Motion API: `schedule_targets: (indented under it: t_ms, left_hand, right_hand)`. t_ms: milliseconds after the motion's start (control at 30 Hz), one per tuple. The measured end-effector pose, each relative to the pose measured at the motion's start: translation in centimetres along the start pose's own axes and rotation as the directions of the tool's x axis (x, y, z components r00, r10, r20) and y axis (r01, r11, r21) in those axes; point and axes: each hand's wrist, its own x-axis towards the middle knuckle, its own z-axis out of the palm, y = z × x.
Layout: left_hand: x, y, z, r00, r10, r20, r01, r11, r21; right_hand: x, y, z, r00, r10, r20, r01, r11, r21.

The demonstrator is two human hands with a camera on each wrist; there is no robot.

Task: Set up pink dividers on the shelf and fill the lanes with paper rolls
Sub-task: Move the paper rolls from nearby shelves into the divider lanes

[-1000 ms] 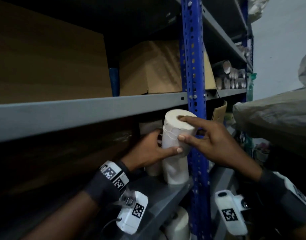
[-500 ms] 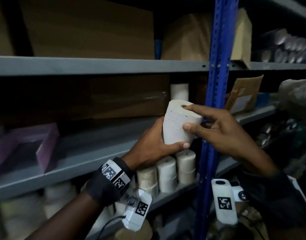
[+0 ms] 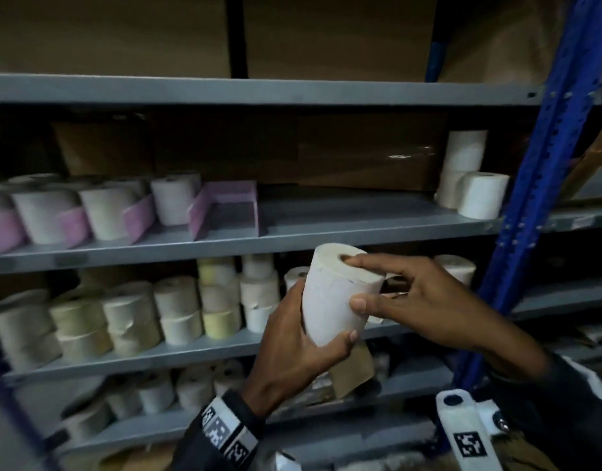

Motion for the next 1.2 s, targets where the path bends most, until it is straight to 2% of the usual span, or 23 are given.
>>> schedule_targets:
  t_ms: [233,367,533,667,800,900,1033,1133,1200]
  left_hand:
    - [-9.7,0.5,-10.0,0.993,-0.097,-0.067,0.099,0.995,0.027]
    - [-14.0,0.9,-14.6,0.982,-0.138,-0.126,0.147,0.987,0.071]
    - [-17.7,0.7,-19.5,0.973,-0.175,-0.153,0.185,0.981,0.058]
    - [-18.9,-0.2,-21.7,0.968,-0.12,-0.219,0.139,0.987,0.077]
    - [-19.3,-1.9,-22.1,0.923,-0.162,-0.349,0.244,0.948,0.204]
    - [-19.0,-3.3,-22.1,0.915,-0.09,-0.393,0.229,0.919,0.321]
    - [-17.8,-5.4,-22.1,0.932,0.021,-0.361,0.18,0.838,0.515]
    - [-16.1,-7.0,-22.1,0.958,0.089,-0.271,0.107,0.769,0.63]
    - [-14.3,-8.2,-22.1,0.975,0.094,-0.201,0.074,0.717,0.693]
  right_hand:
    - [0.5,-6.1,9.3,0.975,-0.007,0.221,0.015,0.999,-0.036]
    - [1.3,-9.6,14.2,0.951,-0.023,0.309,0.027,1.0,-0.008]
    - [2.8,-12.6,19.3,0.921,-0.05,0.386,0.082,0.994,-0.066]
    - [4.8,-13.9,22.5,0.914,-0.109,0.39,0.159,0.982,-0.1]
    - [7.2,-14.0,24.3,0.925,-0.129,0.358,0.202,0.964,-0.175]
    - [9.5,-13.7,25.1,0.922,-0.154,0.355,0.236,0.951,-0.201]
    - [12.9,-12.9,25.1,0.931,-0.147,0.333,0.238,0.939,-0.249]
    - [15.7,-12.1,24.5,0.947,-0.124,0.295,0.214,0.932,-0.293]
    - [17.7,-11.5,23.9,0.954,-0.111,0.277,0.201,0.925,-0.323]
